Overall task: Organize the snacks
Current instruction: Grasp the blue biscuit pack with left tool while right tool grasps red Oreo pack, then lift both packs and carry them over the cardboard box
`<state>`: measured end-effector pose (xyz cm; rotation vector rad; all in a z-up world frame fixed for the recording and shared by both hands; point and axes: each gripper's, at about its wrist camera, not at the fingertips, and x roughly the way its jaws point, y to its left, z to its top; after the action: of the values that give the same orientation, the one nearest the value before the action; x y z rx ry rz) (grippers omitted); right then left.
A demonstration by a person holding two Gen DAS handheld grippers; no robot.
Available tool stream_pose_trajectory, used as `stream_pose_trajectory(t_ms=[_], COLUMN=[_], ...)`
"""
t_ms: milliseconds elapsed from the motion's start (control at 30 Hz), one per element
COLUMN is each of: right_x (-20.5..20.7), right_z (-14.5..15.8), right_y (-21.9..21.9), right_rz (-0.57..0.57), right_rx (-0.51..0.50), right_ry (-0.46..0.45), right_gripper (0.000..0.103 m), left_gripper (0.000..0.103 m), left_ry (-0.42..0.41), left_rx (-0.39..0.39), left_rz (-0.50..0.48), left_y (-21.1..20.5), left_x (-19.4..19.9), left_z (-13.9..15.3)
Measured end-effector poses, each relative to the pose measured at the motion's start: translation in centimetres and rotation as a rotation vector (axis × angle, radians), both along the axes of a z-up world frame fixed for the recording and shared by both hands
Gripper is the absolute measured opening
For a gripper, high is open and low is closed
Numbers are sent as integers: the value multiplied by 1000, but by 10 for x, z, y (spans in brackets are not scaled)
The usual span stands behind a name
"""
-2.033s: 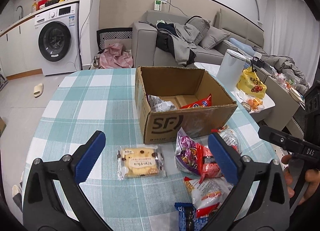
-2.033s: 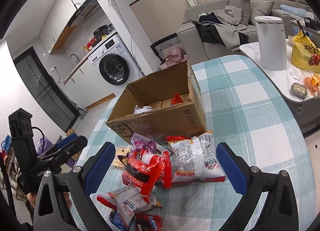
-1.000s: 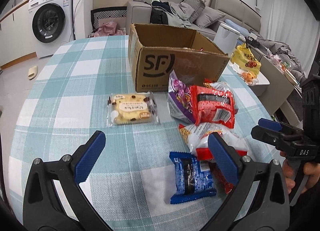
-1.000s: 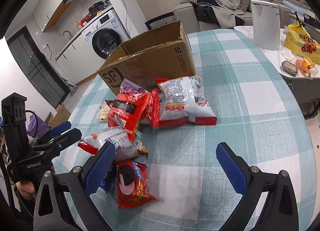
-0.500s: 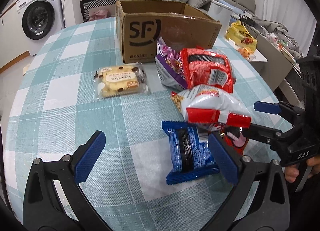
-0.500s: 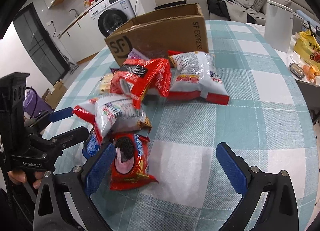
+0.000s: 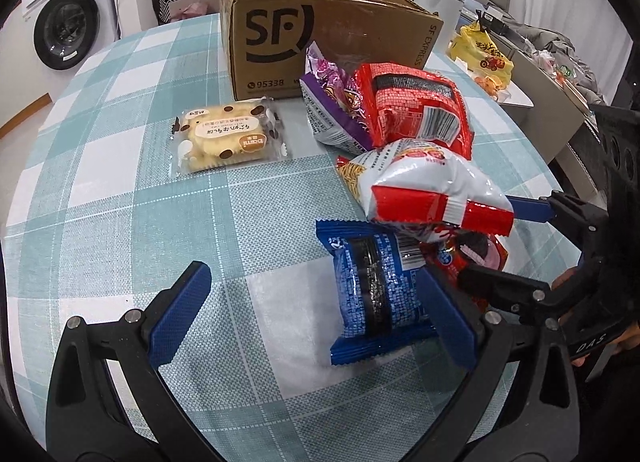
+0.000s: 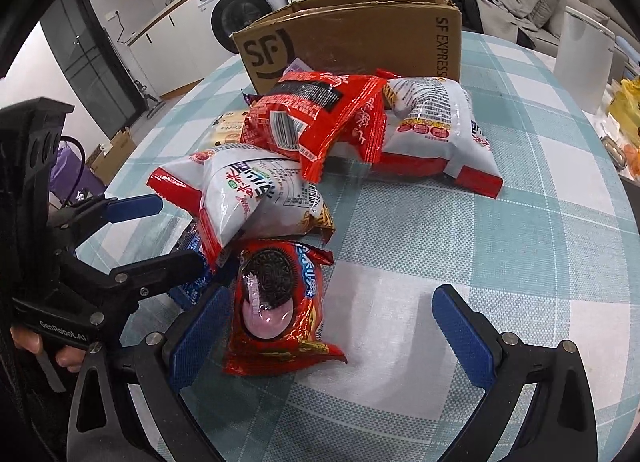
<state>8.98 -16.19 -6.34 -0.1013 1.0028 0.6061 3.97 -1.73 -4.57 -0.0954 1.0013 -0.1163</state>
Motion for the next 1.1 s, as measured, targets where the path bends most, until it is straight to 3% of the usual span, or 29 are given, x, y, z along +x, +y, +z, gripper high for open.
stream_pose_trajectory(t_ms=[400,633,800,967,1100], right_x=[3,13,19,21,22], right_z=[-5,-4,-4,-2,-1], right_y=[-3,-3,2,-2,-9], right_rz=[-16,11,40,40,20], right_rx=[-64,-74,-85,-66,-53], right_ry=[-33,-40,-59,-59,-54], right_gripper=[103,102,93,82,80], left_gripper=[101,101,101,92,83], left_ry=[20,52,68,64,54], left_rx=[-43,-23,17,43,48], left_rz=[-17,-37,-50,-43,-52], left_y=[0,-14,-22,-22,-21], left_x=[2,10,11,14,16], left_z=[0,-7,-11,-11,-11])
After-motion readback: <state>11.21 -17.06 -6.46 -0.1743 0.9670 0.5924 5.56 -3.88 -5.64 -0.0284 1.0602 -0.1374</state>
